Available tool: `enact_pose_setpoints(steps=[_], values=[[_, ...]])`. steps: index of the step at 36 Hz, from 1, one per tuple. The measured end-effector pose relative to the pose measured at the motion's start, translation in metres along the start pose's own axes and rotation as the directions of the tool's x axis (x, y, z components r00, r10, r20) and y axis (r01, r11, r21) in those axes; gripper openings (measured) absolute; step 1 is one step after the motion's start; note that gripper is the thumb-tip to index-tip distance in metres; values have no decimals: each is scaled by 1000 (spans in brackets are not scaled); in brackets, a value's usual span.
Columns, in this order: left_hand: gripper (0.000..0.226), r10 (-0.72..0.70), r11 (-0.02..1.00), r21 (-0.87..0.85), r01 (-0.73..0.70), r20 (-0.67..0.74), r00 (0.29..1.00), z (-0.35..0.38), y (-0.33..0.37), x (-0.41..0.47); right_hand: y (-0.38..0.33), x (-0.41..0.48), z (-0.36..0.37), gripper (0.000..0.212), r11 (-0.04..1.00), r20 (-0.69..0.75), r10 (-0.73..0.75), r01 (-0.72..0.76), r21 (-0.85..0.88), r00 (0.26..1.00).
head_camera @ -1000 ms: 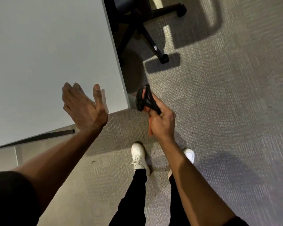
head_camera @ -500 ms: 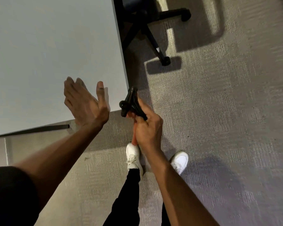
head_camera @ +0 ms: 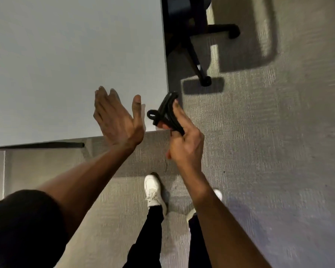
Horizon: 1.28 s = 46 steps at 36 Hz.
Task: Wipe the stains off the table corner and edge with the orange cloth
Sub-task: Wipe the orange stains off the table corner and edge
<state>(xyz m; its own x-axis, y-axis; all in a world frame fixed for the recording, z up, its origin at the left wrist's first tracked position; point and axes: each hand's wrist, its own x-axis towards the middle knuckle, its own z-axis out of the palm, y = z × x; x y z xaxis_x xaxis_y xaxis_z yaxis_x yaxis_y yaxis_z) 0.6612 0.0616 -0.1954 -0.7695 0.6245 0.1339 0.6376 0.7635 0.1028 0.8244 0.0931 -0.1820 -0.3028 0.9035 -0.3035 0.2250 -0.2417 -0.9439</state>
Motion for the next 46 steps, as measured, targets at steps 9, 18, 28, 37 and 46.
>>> enact_pose_setpoints(steps=[9,18,28,37,46], values=[[110,-21,1000,8,21,42,999,-1,0,4,-12,-5,0,83,891,48,-226,227,-393,973],[98,27,998,-62,-18,135,990,-11,-7,7,-44,55,16,76,718,178,-259,312,-622,949],[73,350,892,-352,-285,137,927,-30,-98,12,-12,-30,29,80,603,156,-362,359,-712,919],[99,159,975,-190,-119,213,964,-24,-196,22,-34,-43,106,73,434,346,-336,471,-768,876],[100,223,966,-178,-185,223,949,-9,-211,24,-39,-26,116,73,394,478,-310,569,-722,822]])
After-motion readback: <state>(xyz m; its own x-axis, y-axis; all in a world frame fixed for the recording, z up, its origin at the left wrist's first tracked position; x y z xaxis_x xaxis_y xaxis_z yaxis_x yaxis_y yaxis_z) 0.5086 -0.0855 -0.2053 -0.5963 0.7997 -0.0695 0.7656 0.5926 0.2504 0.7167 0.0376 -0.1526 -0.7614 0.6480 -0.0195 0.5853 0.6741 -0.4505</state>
